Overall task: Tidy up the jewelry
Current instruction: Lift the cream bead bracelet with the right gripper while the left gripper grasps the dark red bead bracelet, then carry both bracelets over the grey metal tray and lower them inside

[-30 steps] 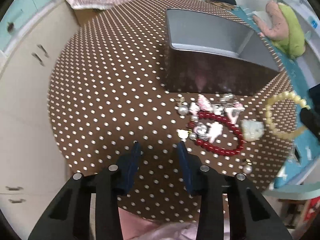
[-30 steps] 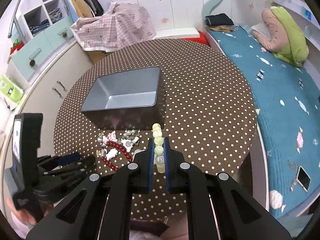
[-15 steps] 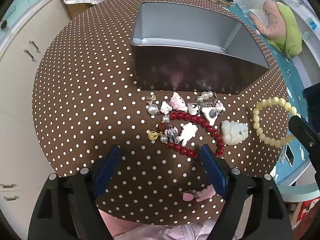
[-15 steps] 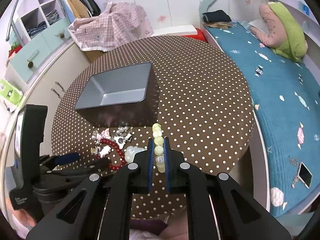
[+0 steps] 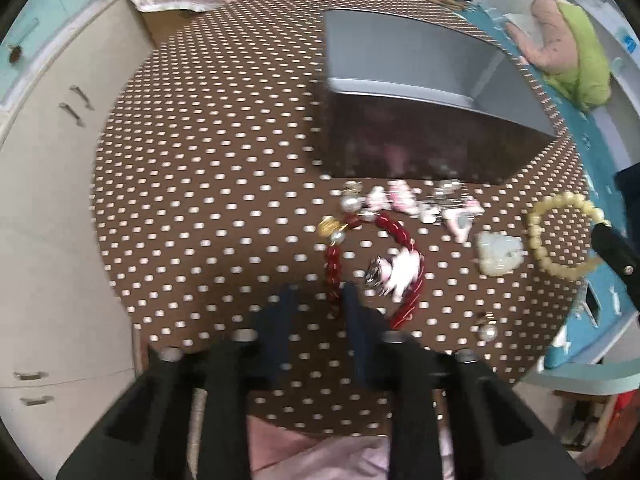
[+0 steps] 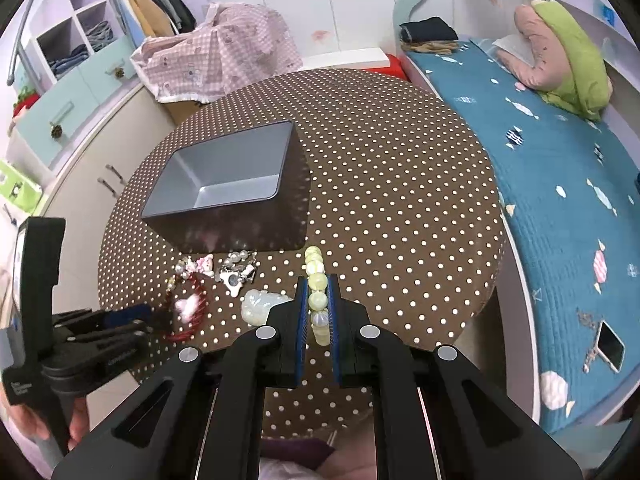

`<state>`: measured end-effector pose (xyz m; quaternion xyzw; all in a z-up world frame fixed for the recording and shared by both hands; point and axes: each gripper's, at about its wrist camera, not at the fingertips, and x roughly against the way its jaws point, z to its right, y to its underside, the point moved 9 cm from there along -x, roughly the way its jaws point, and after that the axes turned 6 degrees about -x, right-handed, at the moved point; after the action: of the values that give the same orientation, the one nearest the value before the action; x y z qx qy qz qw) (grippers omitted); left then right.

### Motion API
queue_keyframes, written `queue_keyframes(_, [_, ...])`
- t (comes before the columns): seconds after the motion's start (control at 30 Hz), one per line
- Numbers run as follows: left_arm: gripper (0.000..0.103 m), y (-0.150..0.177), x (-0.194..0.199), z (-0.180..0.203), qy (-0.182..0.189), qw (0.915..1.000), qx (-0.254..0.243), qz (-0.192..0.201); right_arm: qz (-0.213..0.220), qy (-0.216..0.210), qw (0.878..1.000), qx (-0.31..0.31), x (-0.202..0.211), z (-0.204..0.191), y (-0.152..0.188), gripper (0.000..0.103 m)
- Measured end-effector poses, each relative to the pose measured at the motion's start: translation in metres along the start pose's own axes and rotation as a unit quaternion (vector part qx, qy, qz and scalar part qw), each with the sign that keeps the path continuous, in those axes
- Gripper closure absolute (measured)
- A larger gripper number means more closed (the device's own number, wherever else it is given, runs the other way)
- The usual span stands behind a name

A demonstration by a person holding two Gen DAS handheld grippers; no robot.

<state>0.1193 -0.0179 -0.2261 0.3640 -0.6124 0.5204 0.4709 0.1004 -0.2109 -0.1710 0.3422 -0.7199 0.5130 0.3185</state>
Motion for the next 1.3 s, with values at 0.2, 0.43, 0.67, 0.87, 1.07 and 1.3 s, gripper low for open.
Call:
queue_keyframes(0.2, [0.096, 0.002, 0.003, -0.015, 0.019, 0.9998, 0.007, 0.001, -0.002, -0.002, 1.000, 0.003, -0.001, -0.005, 0.003, 0.093])
queue_keyframes(0.43, [0.097, 0.008, 0.017, -0.029, 0.036, 0.9991, 0.000, 0.021, 0.001, 0.003, 1.000, 0.000, 0.001, -0.007, 0.003, 0.093])
queue_keyframes(0.67, [0.097, 0.000, 0.052, -0.031, 0.031, 0.9969, -0.019, 0.069, 0.008, 0.000, 1.000, 0.001, 0.007, -0.011, 0.001, 0.093])
queue_keyframes(0.87, [0.097, -0.010, 0.074, -0.026, 0.062, 0.9936, -0.019, 0.092, 0.019, -0.005, 1.000, 0.009, 0.015, -0.016, -0.007, 0.093])
queue_keyframes(1.07, [0.097, -0.022, 0.091, -0.008, 0.073, 0.9907, -0.025, 0.112, 0.031, -0.013, 0.999, 0.021, 0.024, -0.026, -0.014, 0.093])
queue_keyframes(1.3, [0.097, -0.035, 0.105, -0.007, 0.083, 0.9879, -0.018, 0.130, 0.051, -0.023, 0.998, 0.035, 0.037, -0.039, -0.027, 0.093])
